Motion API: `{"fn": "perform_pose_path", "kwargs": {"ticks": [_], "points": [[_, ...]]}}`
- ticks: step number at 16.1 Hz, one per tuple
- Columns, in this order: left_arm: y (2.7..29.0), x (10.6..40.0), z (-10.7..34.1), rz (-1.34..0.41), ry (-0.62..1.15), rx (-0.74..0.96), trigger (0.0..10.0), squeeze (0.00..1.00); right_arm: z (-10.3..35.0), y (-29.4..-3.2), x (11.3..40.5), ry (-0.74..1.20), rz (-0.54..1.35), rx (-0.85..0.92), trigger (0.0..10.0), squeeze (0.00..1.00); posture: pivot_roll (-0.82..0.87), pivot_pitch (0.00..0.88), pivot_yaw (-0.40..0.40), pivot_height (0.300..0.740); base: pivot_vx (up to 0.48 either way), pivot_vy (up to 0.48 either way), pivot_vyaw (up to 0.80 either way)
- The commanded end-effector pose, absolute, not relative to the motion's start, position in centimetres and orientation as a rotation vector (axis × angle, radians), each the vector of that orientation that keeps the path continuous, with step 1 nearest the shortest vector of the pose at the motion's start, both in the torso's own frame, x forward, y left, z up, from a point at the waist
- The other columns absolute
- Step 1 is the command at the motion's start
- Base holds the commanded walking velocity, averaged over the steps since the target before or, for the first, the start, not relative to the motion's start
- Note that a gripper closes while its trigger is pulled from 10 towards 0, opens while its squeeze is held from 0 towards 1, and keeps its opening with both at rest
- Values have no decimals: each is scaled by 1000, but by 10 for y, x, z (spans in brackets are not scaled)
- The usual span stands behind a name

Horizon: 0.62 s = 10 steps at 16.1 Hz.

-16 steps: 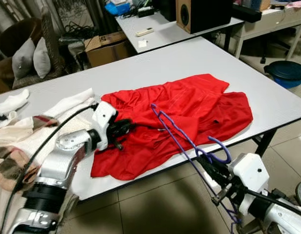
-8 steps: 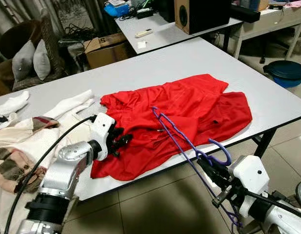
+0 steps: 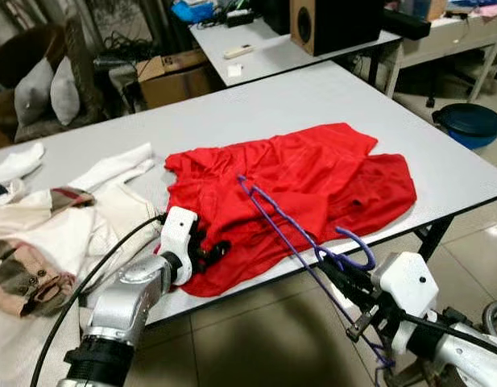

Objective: Hang hanger

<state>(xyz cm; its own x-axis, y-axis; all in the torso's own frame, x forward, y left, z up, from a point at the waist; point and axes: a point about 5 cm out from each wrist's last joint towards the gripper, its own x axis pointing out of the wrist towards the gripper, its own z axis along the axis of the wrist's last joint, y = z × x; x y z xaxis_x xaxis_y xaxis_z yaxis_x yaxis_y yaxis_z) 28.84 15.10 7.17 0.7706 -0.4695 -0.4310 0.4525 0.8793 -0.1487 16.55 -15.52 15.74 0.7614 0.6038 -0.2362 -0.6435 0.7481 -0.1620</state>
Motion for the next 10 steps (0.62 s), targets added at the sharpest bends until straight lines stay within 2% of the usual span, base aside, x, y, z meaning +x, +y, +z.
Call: {"fn": "perform_pose_path", "kwargs": {"ticks": [1, 2, 3, 4, 6, 10], "points": [[158, 292, 69, -435, 489, -24, 10000, 133, 158, -153, 166, 167, 708, -232, 10000, 0, -76, 0, 146, 740, 0, 0, 0], [157, 295, 70, -421, 477, -52, 10000, 0, 158, -153, 166, 166, 712, -234, 10000, 0, -77, 0, 147, 740, 0, 0, 0], [156, 297, 70, -412, 467, -69, 10000, 0, 158, -152, 166, 165, 714, -234, 10000, 0, -79, 0, 147, 740, 0, 0, 0], [154, 298, 70, -404, 460, -87, 7647, 0, 159, -152, 166, 163, 715, -235, 10000, 0, -82, 0, 148, 740, 0, 0, 0], [157, 304, 69, -343, 443, -96, 0, 0, 159, -151, 166, 162, 716, -236, 10000, 0, -86, 0, 150, 740, 0, 0, 0], [158, 310, 78, -338, 366, -57, 0, 0, 158, -152, 164, 164, 717, -239, 10000, 0, -93, 0, 158, 740, 0, 0, 0]]}}
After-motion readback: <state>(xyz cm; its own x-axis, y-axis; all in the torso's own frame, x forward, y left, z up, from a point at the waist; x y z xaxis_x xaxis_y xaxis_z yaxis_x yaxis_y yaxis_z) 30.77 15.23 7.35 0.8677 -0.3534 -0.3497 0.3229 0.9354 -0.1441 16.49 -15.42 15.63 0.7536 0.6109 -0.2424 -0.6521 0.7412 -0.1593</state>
